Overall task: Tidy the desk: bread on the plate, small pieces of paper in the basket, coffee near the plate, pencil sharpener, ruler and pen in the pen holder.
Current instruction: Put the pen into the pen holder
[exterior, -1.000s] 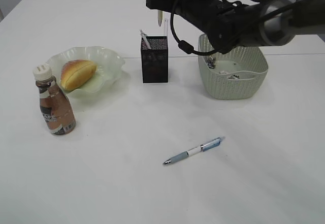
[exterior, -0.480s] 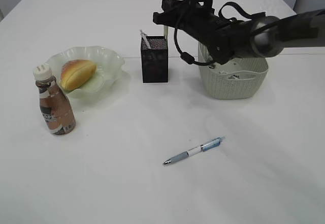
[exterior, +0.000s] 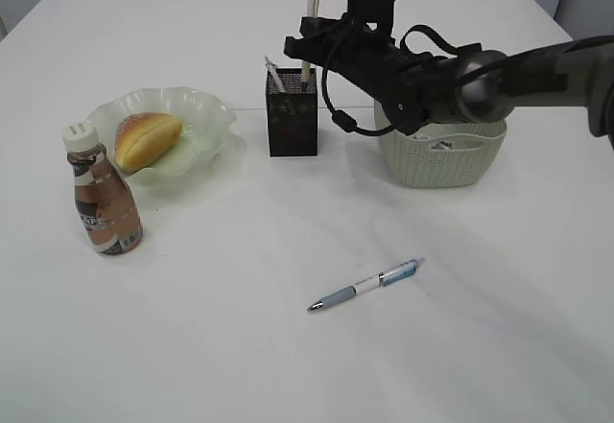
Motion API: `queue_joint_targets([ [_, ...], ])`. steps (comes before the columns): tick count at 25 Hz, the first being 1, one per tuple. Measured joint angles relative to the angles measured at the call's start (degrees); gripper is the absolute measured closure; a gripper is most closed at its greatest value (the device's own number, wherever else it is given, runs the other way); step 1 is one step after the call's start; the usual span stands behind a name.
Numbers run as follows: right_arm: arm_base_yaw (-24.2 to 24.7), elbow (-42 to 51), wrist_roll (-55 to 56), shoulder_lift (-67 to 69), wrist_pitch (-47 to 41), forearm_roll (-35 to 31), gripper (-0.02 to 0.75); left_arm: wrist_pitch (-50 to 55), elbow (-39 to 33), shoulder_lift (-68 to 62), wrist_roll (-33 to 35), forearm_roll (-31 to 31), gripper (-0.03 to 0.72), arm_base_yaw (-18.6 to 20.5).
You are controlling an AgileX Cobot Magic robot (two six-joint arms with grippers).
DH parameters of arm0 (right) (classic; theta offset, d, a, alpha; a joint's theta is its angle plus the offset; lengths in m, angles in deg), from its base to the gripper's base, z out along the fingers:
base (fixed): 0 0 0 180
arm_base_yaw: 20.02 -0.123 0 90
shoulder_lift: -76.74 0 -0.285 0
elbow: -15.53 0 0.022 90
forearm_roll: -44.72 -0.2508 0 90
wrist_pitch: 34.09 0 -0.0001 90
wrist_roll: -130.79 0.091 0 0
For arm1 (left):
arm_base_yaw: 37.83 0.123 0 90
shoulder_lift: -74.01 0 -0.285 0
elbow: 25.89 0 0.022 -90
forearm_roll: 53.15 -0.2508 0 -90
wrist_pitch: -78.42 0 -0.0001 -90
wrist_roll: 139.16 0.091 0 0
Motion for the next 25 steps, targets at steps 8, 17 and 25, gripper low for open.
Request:
queue_joint_targets([
  [8, 0.0, -0.1, 0.2, 0.1, -1.9, 0.5, 0.644, 0.0, 0.0, 0.0, 0.0, 0.0, 0.381, 0.0],
  [17, 0.0, -0.1, 2.4, 0.1, -2.8, 4.1, 0.549, 0.0, 0.0, 0.0, 0.0, 0.0, 0.381, 0.0],
  [25, 0.0, -0.1, 7.9, 0.1, -3.2, 9.9, 0.381, 0.0, 0.0, 0.0, 0.0, 0.0, 0.381, 0.0],
])
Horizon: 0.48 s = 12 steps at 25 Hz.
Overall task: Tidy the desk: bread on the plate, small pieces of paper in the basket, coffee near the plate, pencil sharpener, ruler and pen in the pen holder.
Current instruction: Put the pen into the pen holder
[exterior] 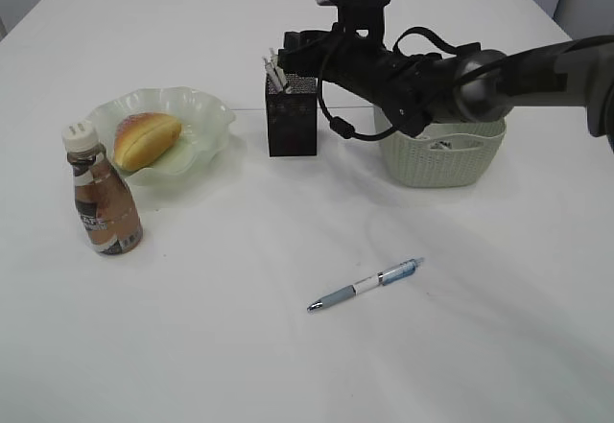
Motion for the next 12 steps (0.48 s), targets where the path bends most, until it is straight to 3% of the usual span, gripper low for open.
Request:
queue_joint_targets([
  [12, 0.0, -3.0, 2.0, -5.9, -21.9, 0.7, 0.377, 0.0, 0.0, 0.0, 0.0, 0.0, 0.381, 0.0],
])
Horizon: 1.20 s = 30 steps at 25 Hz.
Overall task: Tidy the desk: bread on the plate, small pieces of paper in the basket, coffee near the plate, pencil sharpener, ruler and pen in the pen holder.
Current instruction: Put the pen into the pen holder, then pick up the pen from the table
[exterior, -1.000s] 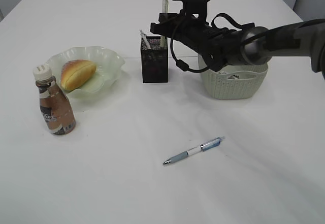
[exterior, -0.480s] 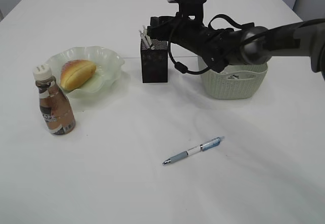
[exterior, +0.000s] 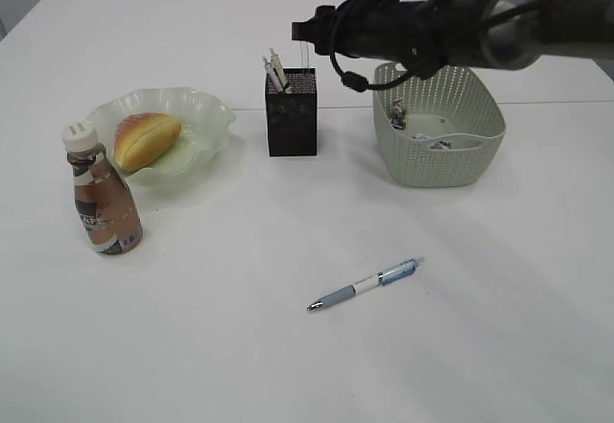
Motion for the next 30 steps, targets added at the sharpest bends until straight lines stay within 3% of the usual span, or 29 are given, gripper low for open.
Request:
queue_joint_targets([
  [8, -0.9, -0.2, 0.0, -13.4, -34.6, -3.6, 0.491, 0.0, 0.0, 0.0, 0.0, 0.0, 0.381, 0.0],
  [16, -1.1, -0.9, -6.3, -21.5, -68.3, -3.5, 0.505, 0.0, 0.0, -0.1, 0.0, 0.0, 0.381, 0.0],
  [19, -1.1, -0.9, -7.9, -21.5, -72.6, -5.0, 0.468, 0.0, 0.0, -1.4, 1.6, 0.4, 0.381, 0.0],
  [25, -1.1, -0.9, -9.4, -21.2, -73.3, -10.5, 0.289, 0.0, 0.0, -3.5, 4.9, 2.7, 0.381, 0.0],
  [30, -1.1, -0.9, -9.7, -20.8, -73.3, -14.6, 0.269, -0.1, 0.0, -3.8, 5.3, 3.4, 0.379, 0.0],
])
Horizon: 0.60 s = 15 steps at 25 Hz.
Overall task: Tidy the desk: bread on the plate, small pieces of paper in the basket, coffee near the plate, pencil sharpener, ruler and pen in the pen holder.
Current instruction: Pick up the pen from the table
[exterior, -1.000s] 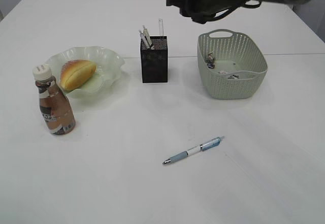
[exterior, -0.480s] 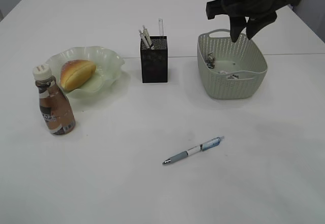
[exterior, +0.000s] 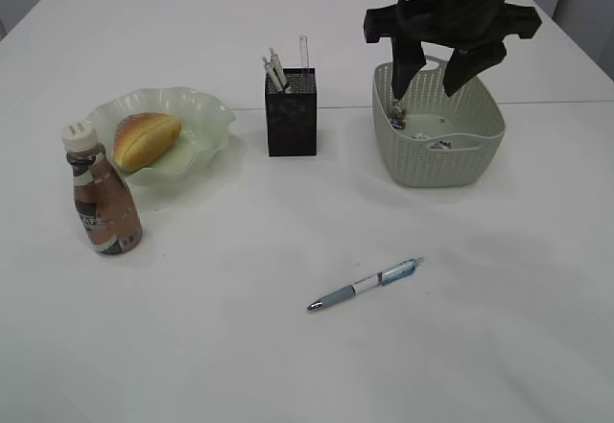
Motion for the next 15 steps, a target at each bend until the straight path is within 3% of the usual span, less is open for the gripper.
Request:
queue_joint_targets([
  [6, 0.0, 0.0, -2.3, -0.7, 0.0, -4.6, 0.269, -0.1, 0.0, -0.2, 3.0, 1.8, 0.362, -1.1],
  [15, 0.0, 4.1, -3.2, -11.9, -0.2, -9.1, 0.269, -0.1, 0.0, -2.1, 3.2, 2.0, 0.354, -10.6],
])
